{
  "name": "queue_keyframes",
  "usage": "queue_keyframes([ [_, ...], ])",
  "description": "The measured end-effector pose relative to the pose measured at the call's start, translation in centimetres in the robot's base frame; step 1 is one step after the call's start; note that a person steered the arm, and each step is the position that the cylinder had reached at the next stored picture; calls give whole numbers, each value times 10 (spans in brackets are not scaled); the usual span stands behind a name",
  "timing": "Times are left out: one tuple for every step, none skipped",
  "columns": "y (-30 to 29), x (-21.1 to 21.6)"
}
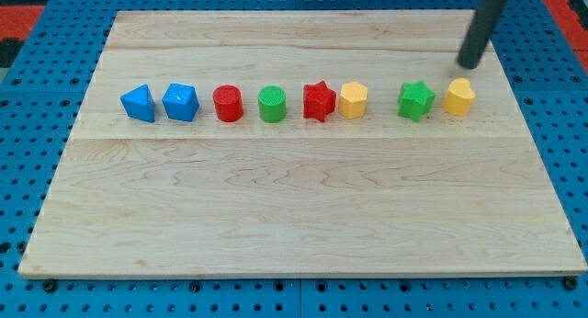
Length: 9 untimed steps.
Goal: Push the yellow heart below the green green circle
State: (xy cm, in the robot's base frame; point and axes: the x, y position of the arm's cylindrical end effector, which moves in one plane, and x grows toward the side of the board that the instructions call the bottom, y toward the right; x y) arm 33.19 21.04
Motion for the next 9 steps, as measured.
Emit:
queue_keyframes([
  [4, 36],
  [28, 36],
  [72, 37],
  [37, 82],
  [-57, 82],
  [-22, 69],
  [-19, 32],
  [-86, 27],
  [-102, 70],
])
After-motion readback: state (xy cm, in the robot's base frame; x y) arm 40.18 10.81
